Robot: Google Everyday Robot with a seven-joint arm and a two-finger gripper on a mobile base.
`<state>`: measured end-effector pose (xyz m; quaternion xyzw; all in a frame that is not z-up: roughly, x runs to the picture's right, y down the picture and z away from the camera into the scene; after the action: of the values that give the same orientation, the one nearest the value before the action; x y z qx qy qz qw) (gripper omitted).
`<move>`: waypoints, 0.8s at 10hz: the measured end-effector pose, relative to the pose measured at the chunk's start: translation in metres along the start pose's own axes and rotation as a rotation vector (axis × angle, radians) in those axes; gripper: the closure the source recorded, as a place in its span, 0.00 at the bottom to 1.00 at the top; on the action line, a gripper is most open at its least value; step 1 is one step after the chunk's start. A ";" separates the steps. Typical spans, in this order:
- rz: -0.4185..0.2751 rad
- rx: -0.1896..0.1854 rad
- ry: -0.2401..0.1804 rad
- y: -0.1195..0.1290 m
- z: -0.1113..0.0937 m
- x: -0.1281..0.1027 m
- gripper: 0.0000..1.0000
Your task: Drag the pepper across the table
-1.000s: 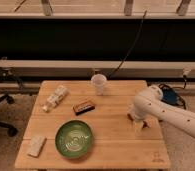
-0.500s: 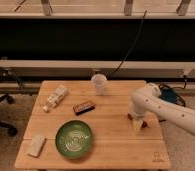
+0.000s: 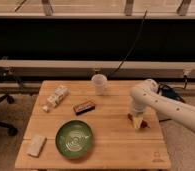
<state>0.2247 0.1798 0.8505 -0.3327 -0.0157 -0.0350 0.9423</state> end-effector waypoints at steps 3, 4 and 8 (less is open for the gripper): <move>0.016 -0.017 0.002 0.000 0.003 0.002 0.20; 0.022 -0.025 0.003 0.001 0.005 0.004 0.21; 0.027 -0.054 -0.003 0.004 0.014 0.005 0.57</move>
<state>0.2298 0.1914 0.8592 -0.3581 -0.0118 -0.0224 0.9333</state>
